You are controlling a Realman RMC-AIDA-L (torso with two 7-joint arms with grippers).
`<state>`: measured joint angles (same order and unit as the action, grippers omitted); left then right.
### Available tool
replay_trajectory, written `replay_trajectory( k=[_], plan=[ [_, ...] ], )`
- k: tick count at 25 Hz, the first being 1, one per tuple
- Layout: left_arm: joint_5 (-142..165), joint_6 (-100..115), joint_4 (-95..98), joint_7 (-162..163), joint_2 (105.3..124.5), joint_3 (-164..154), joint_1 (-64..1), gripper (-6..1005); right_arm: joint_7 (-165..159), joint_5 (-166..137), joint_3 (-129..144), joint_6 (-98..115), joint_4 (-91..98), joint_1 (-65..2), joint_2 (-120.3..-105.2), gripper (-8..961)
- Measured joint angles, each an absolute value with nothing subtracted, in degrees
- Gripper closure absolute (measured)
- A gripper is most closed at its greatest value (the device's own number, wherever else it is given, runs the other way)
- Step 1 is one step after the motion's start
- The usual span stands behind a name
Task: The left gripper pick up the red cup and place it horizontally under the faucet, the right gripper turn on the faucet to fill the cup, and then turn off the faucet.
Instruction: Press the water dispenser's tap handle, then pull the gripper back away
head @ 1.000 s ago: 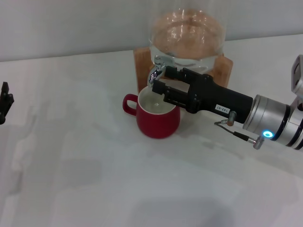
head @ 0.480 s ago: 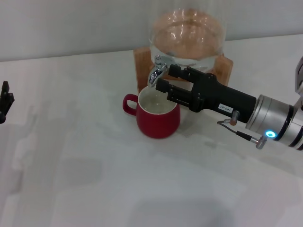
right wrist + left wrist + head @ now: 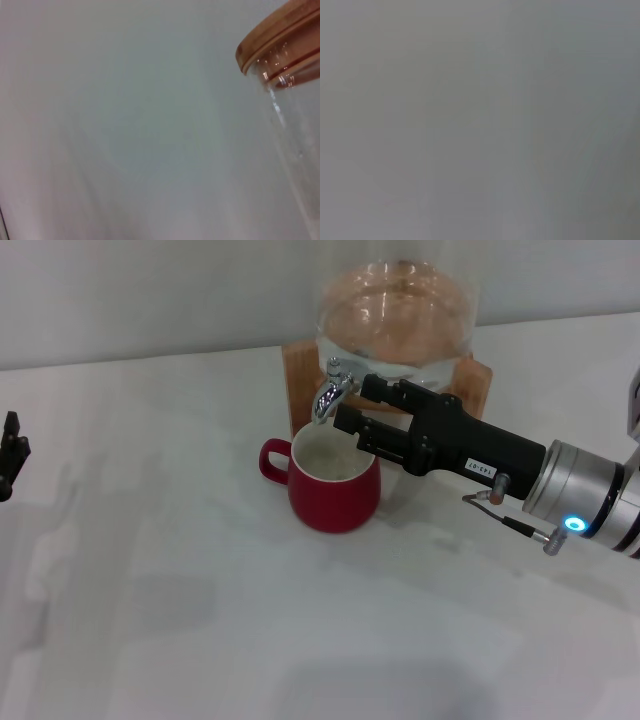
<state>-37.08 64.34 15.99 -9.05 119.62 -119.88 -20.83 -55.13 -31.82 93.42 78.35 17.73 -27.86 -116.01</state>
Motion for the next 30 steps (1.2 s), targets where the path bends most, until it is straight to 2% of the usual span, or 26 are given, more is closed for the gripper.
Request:
replay_trajectory(
  k=[22, 30],
  plan=[
    [-37.2, 64.3, 15.7, -9.0, 119.62, -119.9, -21.0, 119, -54.5, -30.6, 93.3, 78.5, 17.8, -27.5, -115.93, 232],
    [-37.3, 64.3, 15.4, -9.1, 119.62, -119.9, -21.2, 119, -55.1, -30.4, 93.4, 86.3, 17.4, -25.6, -115.63, 232]
  ],
)
